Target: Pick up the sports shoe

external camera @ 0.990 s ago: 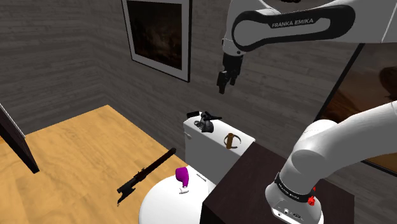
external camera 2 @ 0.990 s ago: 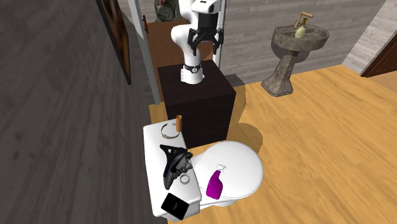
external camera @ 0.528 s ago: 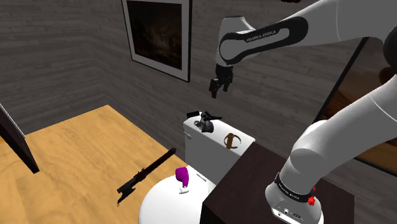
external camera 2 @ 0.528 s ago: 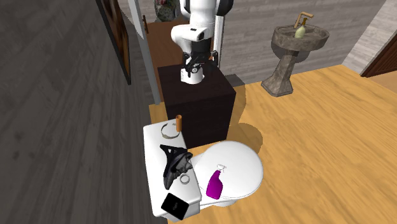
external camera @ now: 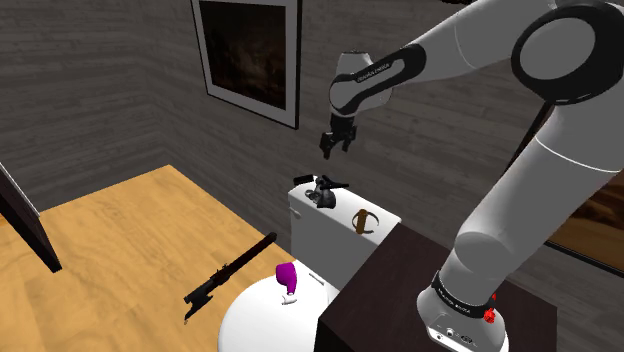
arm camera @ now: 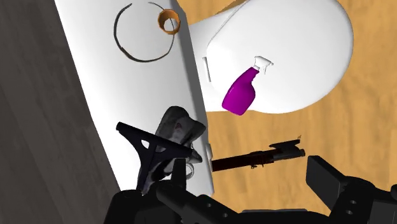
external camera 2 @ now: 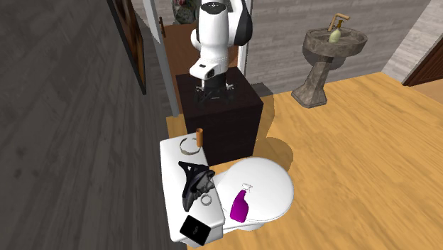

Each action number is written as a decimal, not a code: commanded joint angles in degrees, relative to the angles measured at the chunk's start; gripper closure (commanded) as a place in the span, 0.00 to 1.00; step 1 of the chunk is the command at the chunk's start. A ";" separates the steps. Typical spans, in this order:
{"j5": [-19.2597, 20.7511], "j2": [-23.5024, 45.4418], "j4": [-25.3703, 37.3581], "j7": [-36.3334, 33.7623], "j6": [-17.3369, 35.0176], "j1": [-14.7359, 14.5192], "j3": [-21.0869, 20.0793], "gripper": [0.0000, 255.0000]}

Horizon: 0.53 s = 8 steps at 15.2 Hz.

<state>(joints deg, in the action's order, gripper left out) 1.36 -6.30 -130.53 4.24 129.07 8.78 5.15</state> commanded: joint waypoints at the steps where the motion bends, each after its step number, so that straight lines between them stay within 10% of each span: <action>1: -1.23 4.40 2.26 0.15 2.22 0.42 0.65 0.00; 8: -6.83 19.28 11.47 1.86 7.68 2.74 1.98 0.00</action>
<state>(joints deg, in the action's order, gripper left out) -4.62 10.97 -120.22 5.98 135.91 11.21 7.07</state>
